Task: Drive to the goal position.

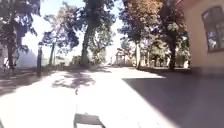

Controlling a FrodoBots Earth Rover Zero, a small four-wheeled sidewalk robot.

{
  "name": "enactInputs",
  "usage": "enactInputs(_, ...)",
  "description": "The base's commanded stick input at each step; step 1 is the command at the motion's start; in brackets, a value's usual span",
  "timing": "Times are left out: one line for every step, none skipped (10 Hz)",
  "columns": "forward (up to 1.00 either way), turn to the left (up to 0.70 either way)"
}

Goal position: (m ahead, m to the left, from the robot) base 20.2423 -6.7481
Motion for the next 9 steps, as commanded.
enactInputs(0.70, -0.08)
enactInputs(0.70, -0.12)
enactInputs(0.70, -0.12)
enactInputs(0.70, -0.11)
enactInputs(0.70, -0.07)
enactInputs(0.70, -0.02)
enactInputs(0.70, -0.01)
enactInputs(0.70, -0.01)
enactInputs(0.70, -0.01)
